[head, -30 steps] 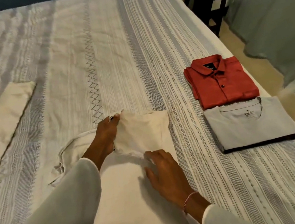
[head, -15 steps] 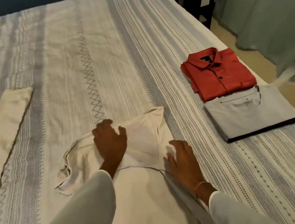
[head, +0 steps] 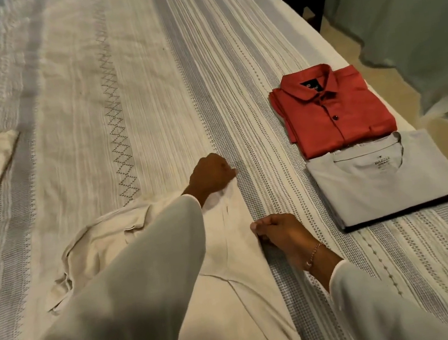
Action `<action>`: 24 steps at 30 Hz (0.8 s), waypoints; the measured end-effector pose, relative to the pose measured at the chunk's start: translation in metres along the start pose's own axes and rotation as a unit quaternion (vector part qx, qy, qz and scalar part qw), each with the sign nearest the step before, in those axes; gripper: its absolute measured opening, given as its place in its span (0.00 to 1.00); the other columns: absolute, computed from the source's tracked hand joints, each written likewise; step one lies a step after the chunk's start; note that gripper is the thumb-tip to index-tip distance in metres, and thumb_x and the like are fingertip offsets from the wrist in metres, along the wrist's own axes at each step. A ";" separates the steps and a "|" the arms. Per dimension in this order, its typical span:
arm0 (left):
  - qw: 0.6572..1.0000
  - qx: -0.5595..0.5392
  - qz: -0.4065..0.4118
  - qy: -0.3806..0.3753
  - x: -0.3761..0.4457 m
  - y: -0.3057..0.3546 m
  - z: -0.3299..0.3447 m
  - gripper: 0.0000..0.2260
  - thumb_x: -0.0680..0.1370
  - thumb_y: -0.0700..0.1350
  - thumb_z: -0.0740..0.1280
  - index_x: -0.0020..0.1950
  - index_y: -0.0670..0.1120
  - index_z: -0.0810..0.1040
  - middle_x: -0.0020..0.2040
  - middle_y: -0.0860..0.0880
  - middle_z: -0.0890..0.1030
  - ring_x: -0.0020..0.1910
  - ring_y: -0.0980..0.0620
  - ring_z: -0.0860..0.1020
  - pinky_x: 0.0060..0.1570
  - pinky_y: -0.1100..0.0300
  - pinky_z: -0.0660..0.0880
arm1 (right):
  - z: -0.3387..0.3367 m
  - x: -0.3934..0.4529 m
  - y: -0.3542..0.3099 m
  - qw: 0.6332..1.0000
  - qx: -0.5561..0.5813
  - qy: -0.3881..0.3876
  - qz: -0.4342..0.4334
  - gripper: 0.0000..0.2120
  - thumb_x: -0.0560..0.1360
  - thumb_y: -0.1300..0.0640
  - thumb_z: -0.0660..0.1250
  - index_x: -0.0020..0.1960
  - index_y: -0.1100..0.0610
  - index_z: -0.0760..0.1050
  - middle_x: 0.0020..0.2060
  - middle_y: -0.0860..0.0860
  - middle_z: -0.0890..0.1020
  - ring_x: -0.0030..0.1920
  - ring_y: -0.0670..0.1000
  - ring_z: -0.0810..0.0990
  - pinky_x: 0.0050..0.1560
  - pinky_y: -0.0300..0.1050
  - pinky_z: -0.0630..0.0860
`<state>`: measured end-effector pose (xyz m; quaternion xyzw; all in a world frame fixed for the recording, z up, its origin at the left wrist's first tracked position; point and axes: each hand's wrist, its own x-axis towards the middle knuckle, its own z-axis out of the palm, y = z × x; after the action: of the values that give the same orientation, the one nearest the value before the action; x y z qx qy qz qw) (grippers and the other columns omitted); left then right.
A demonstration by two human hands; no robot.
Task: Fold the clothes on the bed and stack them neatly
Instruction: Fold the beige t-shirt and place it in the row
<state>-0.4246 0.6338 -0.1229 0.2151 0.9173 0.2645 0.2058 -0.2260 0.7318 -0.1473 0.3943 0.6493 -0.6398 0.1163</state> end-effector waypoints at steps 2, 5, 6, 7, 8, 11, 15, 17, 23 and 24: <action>1.000 0.004 -0.015 0.000 0.009 -0.003 -0.003 0.11 0.77 0.51 0.73 0.41 0.45 0.82 0.40 0.49 0.83 0.41 0.50 0.80 0.42 0.59 0.71 | 0.001 0.002 0.000 1.000 0.001 0.005 0.009 0.10 0.74 0.58 0.76 0.35 0.58 0.81 0.34 0.53 0.82 0.38 0.52 0.78 0.48 0.50 0.79; 0.999 0.001 -0.045 0.017 0.014 -0.008 -0.002 0.09 0.78 0.54 0.72 0.47 0.49 0.85 0.44 0.51 0.84 0.45 0.51 0.80 0.47 0.56 0.75 | 0.004 0.005 0.002 0.999 -0.026 0.037 0.010 0.15 0.75 0.58 0.74 0.30 0.55 0.78 0.29 0.50 0.80 0.35 0.50 0.78 0.45 0.47 0.79; 0.998 -0.002 -0.051 0.032 0.012 -0.009 0.000 0.09 0.79 0.54 0.70 0.48 0.50 0.84 0.45 0.51 0.84 0.46 0.50 0.80 0.47 0.55 0.74 | 0.005 0.005 0.001 0.998 -0.044 0.046 0.005 0.17 0.75 0.58 0.73 0.29 0.54 0.77 0.27 0.49 0.80 0.34 0.49 0.78 0.45 0.45 0.78; 0.997 -0.006 -0.055 0.049 0.008 -0.009 0.003 0.08 0.79 0.54 0.69 0.49 0.51 0.84 0.46 0.52 0.84 0.46 0.50 0.80 0.46 0.56 0.73 | 0.006 0.004 0.000 0.997 -0.059 0.053 0.000 0.18 0.76 0.58 0.72 0.28 0.54 0.76 0.26 0.48 0.79 0.33 0.48 0.78 0.43 0.43 0.77; 0.996 -0.015 -0.055 0.066 0.005 -0.010 0.006 0.08 0.80 0.53 0.68 0.50 0.51 0.84 0.46 0.52 0.84 0.46 0.50 0.80 0.45 0.57 0.72 | 0.007 0.004 0.001 0.996 -0.069 0.058 -0.005 0.18 0.76 0.58 0.71 0.28 0.54 0.75 0.26 0.48 0.78 0.32 0.47 0.78 0.41 0.42 0.76; 0.992 -0.044 -0.043 0.110 -0.004 -0.009 0.013 0.08 0.82 0.50 0.66 0.52 0.52 0.85 0.50 0.53 0.85 0.47 0.52 0.79 0.44 0.59 0.69 | 0.007 0.003 0.000 0.994 -0.090 0.057 -0.024 0.15 0.77 0.57 0.69 0.31 0.56 0.76 0.27 0.49 0.78 0.31 0.47 0.76 0.36 0.40 0.73; 0.993 -0.025 -0.019 0.113 -0.013 -0.010 0.014 0.13 0.81 0.54 0.67 0.64 0.53 0.81 0.60 0.50 0.84 0.59 0.47 0.80 0.55 0.54 0.75 | 0.010 0.002 0.004 0.990 -0.111 0.067 -0.055 0.14 0.78 0.54 0.70 0.37 0.62 0.79 0.34 0.53 0.83 0.40 0.54 0.82 0.49 0.49 0.79; 0.995 0.004 -0.012 0.100 -0.021 -0.008 0.014 0.22 0.81 0.53 0.67 0.73 0.48 0.72 0.67 0.46 0.79 0.66 0.43 0.76 0.62 0.48 0.73 | 0.010 -0.002 0.005 0.989 -0.105 0.072 -0.069 0.13 0.77 0.53 0.72 0.42 0.62 0.80 0.37 0.53 0.84 0.42 0.53 0.82 0.50 0.49 0.79; 0.976 0.134 0.043 0.164 -0.077 0.001 0.013 0.22 0.80 0.47 0.69 0.71 0.43 0.69 0.65 0.42 0.75 0.64 0.42 0.72 0.58 0.49 0.73 | 0.005 -0.027 0.012 0.993 -0.066 0.060 -0.079 0.11 0.74 0.50 0.76 0.49 0.53 0.78 0.42 0.47 0.84 0.47 0.48 0.83 0.53 0.46 0.80; 0.978 0.121 0.044 0.163 -0.087 0.000 0.013 0.18 0.80 0.47 0.69 0.68 0.43 0.72 0.62 0.42 0.76 0.61 0.42 0.73 0.56 0.49 0.73 | 0.003 -0.032 0.015 0.993 -0.059 0.057 -0.084 0.11 0.73 0.51 0.76 0.50 0.53 0.77 0.43 0.48 0.84 0.48 0.49 0.83 0.54 0.47 0.80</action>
<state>-0.3463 0.5946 -0.1102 0.2327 0.9532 0.1925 0.0136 -0.1957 0.7150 -0.1379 0.3662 0.7227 -0.5842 0.0483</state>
